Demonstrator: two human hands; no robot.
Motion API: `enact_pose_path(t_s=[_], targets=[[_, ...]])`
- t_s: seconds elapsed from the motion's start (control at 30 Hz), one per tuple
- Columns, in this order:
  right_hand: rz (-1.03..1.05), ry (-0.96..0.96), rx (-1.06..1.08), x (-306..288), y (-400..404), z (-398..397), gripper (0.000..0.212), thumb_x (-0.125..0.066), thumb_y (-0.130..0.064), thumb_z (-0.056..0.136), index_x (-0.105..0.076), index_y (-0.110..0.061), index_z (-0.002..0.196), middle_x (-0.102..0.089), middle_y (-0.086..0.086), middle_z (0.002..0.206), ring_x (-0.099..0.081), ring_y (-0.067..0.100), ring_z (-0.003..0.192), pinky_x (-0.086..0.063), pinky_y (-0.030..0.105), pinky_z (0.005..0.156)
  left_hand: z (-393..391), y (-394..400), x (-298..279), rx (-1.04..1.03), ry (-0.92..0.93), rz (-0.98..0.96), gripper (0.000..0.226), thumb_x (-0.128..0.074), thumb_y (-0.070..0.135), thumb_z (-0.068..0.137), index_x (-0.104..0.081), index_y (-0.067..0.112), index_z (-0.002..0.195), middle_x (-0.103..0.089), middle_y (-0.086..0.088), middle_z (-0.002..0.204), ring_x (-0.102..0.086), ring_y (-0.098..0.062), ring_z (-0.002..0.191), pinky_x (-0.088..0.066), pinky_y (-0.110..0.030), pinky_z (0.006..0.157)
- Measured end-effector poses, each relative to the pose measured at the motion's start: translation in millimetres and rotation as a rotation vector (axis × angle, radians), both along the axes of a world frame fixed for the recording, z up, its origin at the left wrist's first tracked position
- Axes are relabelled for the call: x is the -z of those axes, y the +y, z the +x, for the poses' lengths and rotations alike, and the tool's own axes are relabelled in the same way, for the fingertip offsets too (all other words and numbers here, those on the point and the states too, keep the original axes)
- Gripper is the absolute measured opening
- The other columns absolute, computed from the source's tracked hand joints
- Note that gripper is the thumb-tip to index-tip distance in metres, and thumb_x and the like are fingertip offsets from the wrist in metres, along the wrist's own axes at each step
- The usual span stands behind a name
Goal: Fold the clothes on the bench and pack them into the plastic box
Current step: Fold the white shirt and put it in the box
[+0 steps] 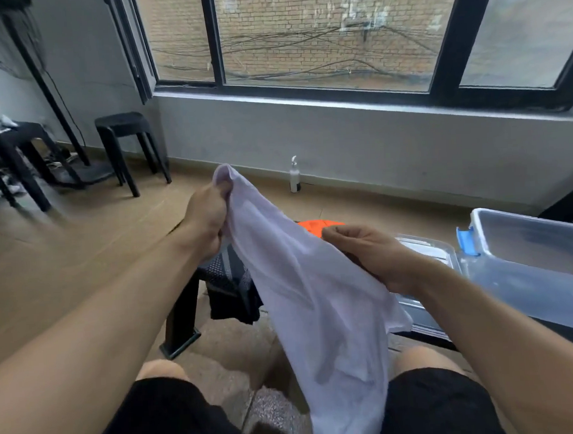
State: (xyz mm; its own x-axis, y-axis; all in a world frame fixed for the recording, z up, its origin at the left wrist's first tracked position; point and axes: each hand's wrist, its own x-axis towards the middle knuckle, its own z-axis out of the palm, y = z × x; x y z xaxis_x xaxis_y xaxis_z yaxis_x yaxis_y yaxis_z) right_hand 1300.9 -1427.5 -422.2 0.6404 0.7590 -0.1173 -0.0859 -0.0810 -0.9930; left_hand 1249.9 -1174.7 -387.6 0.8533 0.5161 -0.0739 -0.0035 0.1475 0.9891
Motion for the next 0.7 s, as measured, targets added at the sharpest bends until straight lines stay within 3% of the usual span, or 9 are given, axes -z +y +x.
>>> enact_pose_path(t_s=[0.07,0.13,0.2,0.27,0.3,0.4,0.53,0.63,0.7], targets=[[-0.126,-0.086,0.016,11,4,-2,0.037,-0.066,-0.052,0.091,-0.067,-0.015,0.086,-0.053,0.011,0.078,-0.045,0.021,0.071,-0.039,0.034,0.063,-2,3,0,-0.031,-0.028,0.046,0.028,-0.05,0.021,0.099,-0.057,0.021,0.072,-0.061,0.0,0.072,-0.06,-0.012,0.064,-0.047,-0.02,0.06],[-0.152,-0.084,0.021,25,11,-8,0.037,-0.064,-0.047,0.095,-0.068,-0.01,0.091,-0.065,0.01,0.088,-0.057,0.023,0.084,-0.046,0.042,0.077,-6,10,-5,-0.072,-0.036,0.049,0.021,-0.05,0.025,0.096,-0.063,0.021,0.081,-0.064,-0.004,0.083,-0.059,-0.017,0.081,-0.044,-0.032,0.074],[-0.107,-0.042,-0.002,35,18,-19,0.052,-0.055,-0.056,0.096,-0.072,-0.008,0.106,-0.074,0.008,0.109,-0.067,0.024,0.101,-0.052,0.042,0.092,-7,15,-9,-0.087,-0.031,0.078,0.02,-0.052,0.03,0.092,-0.066,0.019,0.083,-0.065,-0.006,0.088,-0.059,-0.021,0.085,-0.044,-0.036,0.077],[-0.181,-0.126,-0.015,32,24,-27,0.086,-0.045,-0.08,0.084,-0.068,-0.002,0.112,-0.073,0.009,0.103,-0.068,0.022,0.093,-0.054,0.041,0.084,-7,17,-10,-0.073,-0.039,0.134,0.022,-0.055,0.036,0.089,-0.064,0.017,0.081,-0.062,-0.009,0.086,-0.058,-0.022,0.08,-0.044,-0.037,0.074],[-0.215,-0.194,-0.039,33,25,-26,0.091,-0.048,-0.083,0.08,-0.066,0.001,0.111,-0.072,0.013,0.098,-0.067,0.026,0.087,-0.054,0.044,0.078,-7,19,-9,-0.055,-0.034,0.162,0.024,-0.059,0.04,0.088,-0.062,0.017,0.08,-0.058,-0.01,0.083,-0.054,-0.021,0.077,-0.042,-0.036,0.072],[-0.221,-0.223,-0.048,28,25,-12,0.045,-0.078,-0.045,0.083,-0.073,-0.005,0.103,-0.076,0.018,0.1,-0.072,0.03,0.086,-0.057,0.047,0.078,-9,29,-1,-0.048,-0.009,0.262,0.032,-0.067,0.048,0.086,-0.059,0.022,0.069,-0.052,-0.008,0.078,-0.047,-0.019,0.07,-0.036,-0.034,0.066],[-0.143,-0.181,0.167,21,19,20,0.016,-0.072,-0.023,0.091,-0.076,-0.008,0.096,-0.077,0.009,0.091,-0.069,0.019,0.077,-0.053,0.031,0.071,-9,51,9,-0.188,-0.028,0.351,0.034,-0.061,0.04,0.092,-0.07,0.011,0.077,-0.058,-0.003,0.077,-0.048,-0.016,0.072,-0.037,-0.033,0.068],[-0.265,-0.4,0.418,27,18,41,0.024,-0.065,-0.031,0.096,-0.071,-0.013,0.082,-0.061,0.001,0.07,-0.052,0.013,0.064,-0.039,0.03,0.062,1,61,20,-0.194,0.037,0.488,0.043,-0.051,0.037,0.099,-0.064,0.0,0.082,-0.055,-0.004,0.074,-0.047,-0.018,0.071,-0.035,-0.033,0.067],[-0.298,-0.47,0.457,33,15,47,0.033,-0.063,-0.036,0.098,-0.066,-0.009,0.081,-0.054,0.002,0.069,-0.046,0.015,0.065,-0.034,0.031,0.061,9,63,30,-0.165,0.122,0.554,0.046,-0.05,0.04,0.101,-0.061,0.002,0.078,-0.051,-0.007,0.072,-0.044,-0.019,0.068,-0.034,-0.034,0.065]])
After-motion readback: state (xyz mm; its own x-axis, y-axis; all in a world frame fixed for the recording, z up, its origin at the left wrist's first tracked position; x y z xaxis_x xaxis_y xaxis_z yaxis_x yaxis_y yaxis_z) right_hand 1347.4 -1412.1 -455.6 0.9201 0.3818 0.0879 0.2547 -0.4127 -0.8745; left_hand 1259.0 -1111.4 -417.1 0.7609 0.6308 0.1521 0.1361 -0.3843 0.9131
